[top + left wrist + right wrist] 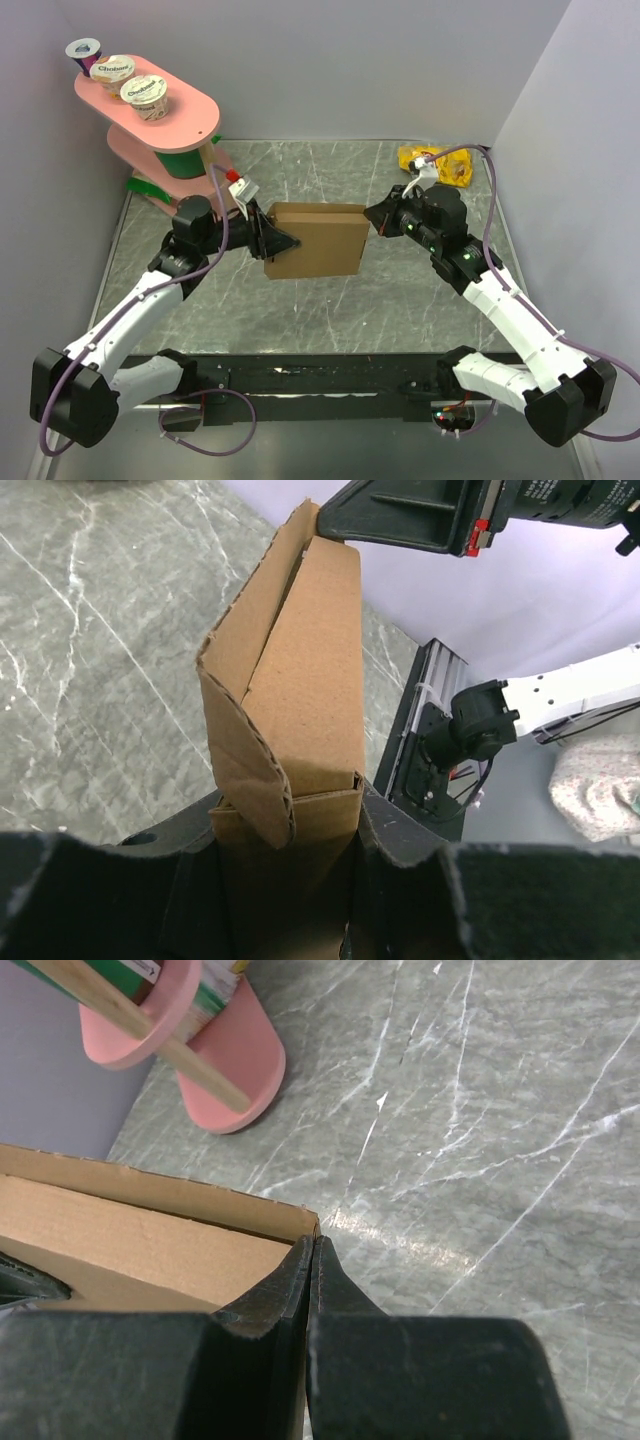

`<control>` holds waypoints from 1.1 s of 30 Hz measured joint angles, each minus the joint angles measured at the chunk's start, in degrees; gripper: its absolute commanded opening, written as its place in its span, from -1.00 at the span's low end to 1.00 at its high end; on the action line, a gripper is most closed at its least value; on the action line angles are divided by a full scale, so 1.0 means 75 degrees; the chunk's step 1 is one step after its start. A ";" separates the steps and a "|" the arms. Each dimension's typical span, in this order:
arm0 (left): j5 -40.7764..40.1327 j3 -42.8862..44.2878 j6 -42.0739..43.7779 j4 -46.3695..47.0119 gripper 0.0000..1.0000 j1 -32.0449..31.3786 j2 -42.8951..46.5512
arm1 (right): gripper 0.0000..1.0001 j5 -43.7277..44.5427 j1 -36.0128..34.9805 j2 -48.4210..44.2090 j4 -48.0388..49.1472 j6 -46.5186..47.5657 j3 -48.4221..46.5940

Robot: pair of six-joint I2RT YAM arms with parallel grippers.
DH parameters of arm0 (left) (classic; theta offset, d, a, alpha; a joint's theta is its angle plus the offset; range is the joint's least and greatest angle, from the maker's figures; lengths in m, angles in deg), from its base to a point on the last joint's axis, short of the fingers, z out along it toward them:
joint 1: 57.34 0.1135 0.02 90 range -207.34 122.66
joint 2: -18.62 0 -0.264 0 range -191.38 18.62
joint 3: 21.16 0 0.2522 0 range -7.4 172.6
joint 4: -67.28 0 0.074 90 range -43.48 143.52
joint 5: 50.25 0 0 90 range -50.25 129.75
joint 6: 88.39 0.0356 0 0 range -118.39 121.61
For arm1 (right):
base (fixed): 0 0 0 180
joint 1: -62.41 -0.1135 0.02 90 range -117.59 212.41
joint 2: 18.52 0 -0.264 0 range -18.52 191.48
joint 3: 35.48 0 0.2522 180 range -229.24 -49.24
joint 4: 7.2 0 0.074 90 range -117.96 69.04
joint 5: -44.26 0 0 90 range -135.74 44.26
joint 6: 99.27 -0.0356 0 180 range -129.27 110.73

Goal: Fold the paper box

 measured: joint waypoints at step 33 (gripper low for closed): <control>0.4814 0.2841 0.4179 -0.4809 -0.98 0.1279 -0.1195 | 0.37 -0.7775 0.2920 -0.0784 0.2567 0.1504 0.0810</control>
